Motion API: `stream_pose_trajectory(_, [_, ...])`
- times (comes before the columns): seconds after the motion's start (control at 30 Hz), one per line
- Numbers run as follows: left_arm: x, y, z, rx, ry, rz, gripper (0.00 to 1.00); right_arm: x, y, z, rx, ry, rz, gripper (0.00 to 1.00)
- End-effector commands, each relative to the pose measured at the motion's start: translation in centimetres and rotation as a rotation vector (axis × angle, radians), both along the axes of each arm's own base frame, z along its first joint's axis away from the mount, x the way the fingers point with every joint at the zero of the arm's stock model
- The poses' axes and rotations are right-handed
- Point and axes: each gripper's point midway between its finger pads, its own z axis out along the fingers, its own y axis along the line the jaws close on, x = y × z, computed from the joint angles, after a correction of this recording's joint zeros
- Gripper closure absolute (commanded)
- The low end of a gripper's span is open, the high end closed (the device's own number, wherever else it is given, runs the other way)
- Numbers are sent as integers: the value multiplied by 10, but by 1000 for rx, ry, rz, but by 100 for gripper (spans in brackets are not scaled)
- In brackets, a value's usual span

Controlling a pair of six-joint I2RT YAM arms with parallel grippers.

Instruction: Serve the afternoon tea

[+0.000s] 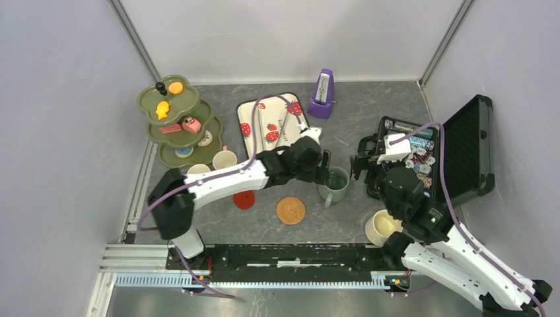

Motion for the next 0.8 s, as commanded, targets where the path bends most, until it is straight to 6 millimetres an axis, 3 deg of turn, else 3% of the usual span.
stream_pose_trajectory(0.0, [23,-29,-6,20,-13,93,19,-4,-2,16,-22,-109,58,6])
stream_pose_trajectory(0.13, [31,-44,-29,89,-18,103,27,-14,-16,28,7,-183,53,2])
stream_pose_trajectory(0.27, [33,-52,-54,194,19,111,45,-23,-17,38,52,-219,86,2])
stream_pose_trajectory(0.4, [29,-51,-72,294,34,139,56,-29,-15,42,75,-235,121,2])
stream_pose_trajectory(0.53, [26,-43,-80,348,27,167,74,-33,-13,42,63,-238,152,2])
stream_pose_trajectory(0.77, [27,-37,-72,402,-4,163,95,-33,-11,41,16,-242,182,2])
